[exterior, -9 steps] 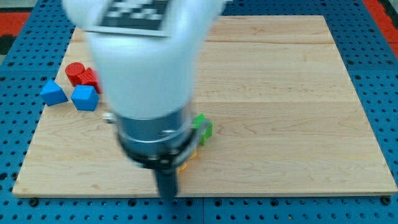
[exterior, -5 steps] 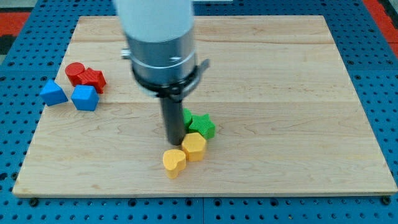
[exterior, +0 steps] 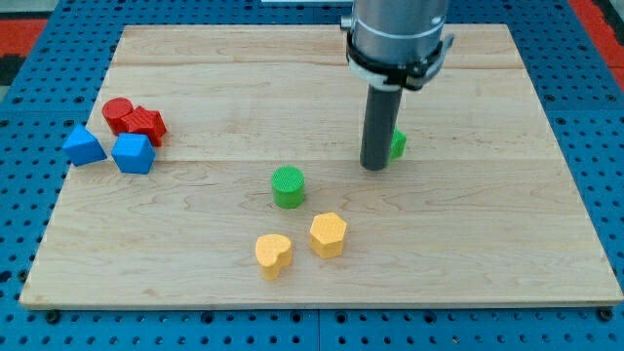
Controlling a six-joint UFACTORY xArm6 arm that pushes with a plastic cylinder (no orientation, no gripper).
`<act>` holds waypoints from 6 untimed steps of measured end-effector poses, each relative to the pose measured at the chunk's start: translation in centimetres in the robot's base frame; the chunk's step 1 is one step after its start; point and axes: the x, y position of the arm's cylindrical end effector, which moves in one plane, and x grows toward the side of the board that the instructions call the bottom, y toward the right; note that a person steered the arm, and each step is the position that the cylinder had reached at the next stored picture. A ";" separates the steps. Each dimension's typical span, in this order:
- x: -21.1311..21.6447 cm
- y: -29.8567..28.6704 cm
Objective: Push the green circle left to the green star
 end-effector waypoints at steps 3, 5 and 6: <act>6.1 -5.0; 5.7 -10.1; 6.2 -12.5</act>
